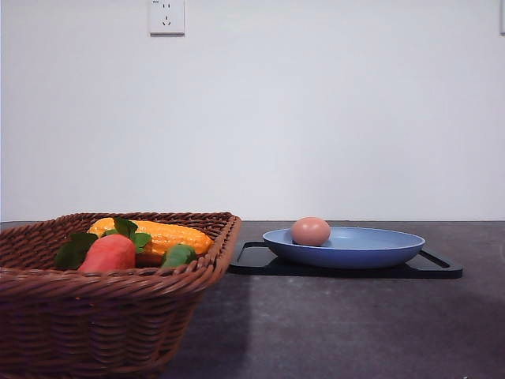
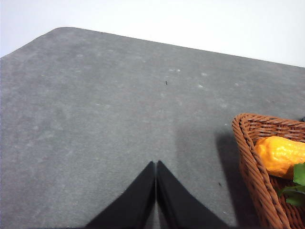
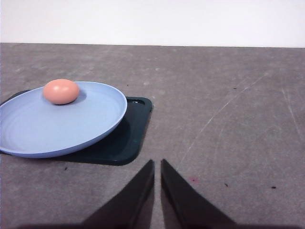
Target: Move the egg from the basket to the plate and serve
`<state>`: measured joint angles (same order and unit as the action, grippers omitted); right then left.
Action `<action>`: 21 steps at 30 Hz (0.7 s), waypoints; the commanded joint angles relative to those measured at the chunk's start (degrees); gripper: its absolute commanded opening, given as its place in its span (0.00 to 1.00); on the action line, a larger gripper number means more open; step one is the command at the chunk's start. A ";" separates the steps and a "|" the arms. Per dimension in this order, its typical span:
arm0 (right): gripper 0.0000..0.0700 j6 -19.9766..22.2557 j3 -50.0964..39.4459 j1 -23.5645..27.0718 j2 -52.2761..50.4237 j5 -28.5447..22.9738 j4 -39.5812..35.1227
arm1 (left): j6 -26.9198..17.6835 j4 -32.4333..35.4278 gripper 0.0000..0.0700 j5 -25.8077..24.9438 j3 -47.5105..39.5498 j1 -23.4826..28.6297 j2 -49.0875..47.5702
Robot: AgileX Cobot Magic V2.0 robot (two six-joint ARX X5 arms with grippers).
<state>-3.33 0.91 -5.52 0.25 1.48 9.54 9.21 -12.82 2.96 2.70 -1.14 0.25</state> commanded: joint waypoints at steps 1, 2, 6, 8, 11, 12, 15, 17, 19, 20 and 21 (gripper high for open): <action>0.00 -0.74 -0.36 -0.02 -0.04 -0.17 -0.74 | 0.35 -0.88 0.00 -0.13 -1.40 0.06 -0.11; 0.00 -0.74 -0.37 -0.02 -0.04 -0.17 -0.74 | 0.35 -0.89 0.00 -0.13 -1.40 0.06 -0.11; 0.00 -0.74 -0.35 -0.02 -0.04 -0.17 -0.74 | 0.35 -0.89 0.00 -0.13 -1.40 0.06 -0.11; 0.00 -0.74 -0.37 -0.02 -0.04 -0.17 -0.74 | 0.35 -0.89 0.00 -0.13 -1.40 0.06 -0.09; 0.00 -0.74 -0.35 -0.02 -0.04 -0.17 -0.74 | 0.35 -0.89 0.00 -0.13 -1.40 0.06 -0.10; 0.00 -0.74 -0.35 -0.02 -0.04 -0.17 -0.74 | 0.35 -0.88 0.00 -0.13 -1.40 0.06 -0.11; 0.00 -0.74 -0.35 -0.02 -0.04 -0.17 -0.74 | 0.35 -0.90 0.00 -0.14 -1.40 0.06 -0.10; 0.00 -0.74 -0.37 -0.02 -0.04 -0.17 -0.74 | 0.35 -0.87 0.00 -0.15 -1.40 0.06 -0.10; 0.00 -0.74 -0.36 -0.02 -0.04 -0.17 -0.74 | 0.35 -0.89 0.00 -0.13 -1.40 0.06 -0.10; 0.00 -0.74 -0.37 -0.02 -0.04 -0.17 -0.74 | 0.35 -0.88 0.00 -0.13 -1.40 0.06 -0.10; 0.00 -0.74 -0.36 -0.02 -0.04 -0.17 -0.74 | 0.35 -0.89 0.00 -0.14 -1.40 0.06 -0.10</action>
<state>-3.38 0.91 -5.52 0.25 1.46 9.55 9.21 -12.82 2.96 2.70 -1.14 0.27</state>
